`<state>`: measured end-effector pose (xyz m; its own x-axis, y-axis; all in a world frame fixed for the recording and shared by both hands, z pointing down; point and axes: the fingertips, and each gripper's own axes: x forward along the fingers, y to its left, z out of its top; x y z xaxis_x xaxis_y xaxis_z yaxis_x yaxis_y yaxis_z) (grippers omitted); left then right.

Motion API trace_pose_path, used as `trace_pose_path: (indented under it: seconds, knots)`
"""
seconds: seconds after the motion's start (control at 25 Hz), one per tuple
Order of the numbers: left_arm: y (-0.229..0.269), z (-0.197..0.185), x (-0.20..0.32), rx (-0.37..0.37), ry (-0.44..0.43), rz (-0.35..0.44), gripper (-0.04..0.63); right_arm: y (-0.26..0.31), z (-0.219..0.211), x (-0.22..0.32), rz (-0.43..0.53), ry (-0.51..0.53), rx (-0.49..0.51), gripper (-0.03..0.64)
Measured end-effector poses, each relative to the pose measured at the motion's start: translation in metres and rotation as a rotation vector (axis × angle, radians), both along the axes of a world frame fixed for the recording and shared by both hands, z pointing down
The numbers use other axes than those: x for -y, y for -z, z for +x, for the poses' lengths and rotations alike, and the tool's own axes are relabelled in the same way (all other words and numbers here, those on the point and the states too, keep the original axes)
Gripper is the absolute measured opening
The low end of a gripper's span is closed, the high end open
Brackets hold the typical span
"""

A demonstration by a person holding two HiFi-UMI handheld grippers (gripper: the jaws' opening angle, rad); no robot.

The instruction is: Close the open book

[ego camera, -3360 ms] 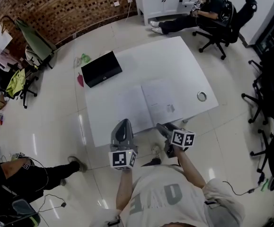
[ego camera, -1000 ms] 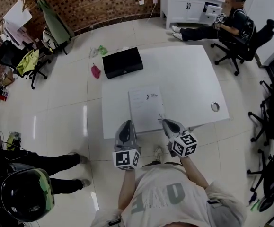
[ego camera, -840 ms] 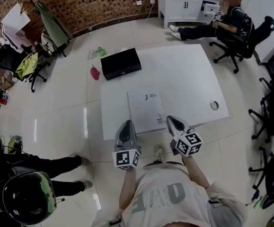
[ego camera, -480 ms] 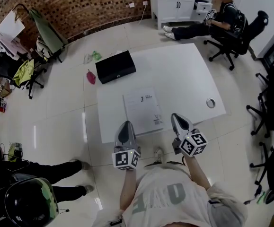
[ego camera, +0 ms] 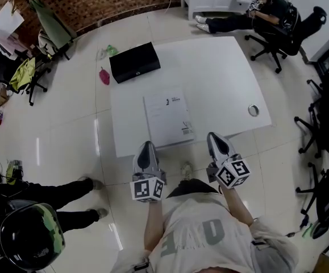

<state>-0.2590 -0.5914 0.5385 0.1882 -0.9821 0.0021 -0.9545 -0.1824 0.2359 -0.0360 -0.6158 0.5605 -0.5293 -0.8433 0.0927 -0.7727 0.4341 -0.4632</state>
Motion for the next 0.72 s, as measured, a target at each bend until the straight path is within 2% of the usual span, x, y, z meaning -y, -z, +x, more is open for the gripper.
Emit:
trace_pose_path:
  seconds: [0.12, 0.24, 0.4, 0.72]
  knots:
    - [-0.006, -0.002, -0.025, -0.014, 0.019, -0.031, 0.014, 0.003, 0.010, -0.028, 0.012, -0.017, 0.029, 0.005]
    - [-0.003, -0.001, -0.059, 0.007, 0.033, -0.021, 0.014, 0.004, 0.018, -0.058, 0.018, -0.020, 0.048, 0.005]
    - [0.003, 0.010, -0.112, 0.028, 0.027, 0.007, 0.014, 0.022, 0.038, -0.122, 0.103, -0.048, 0.088, 0.005]
    - [0.015, 0.057, -0.284, 0.042, 0.042, 0.029, 0.014, 0.022, 0.110, -0.296, 0.082, -0.092, 0.129, 0.005]
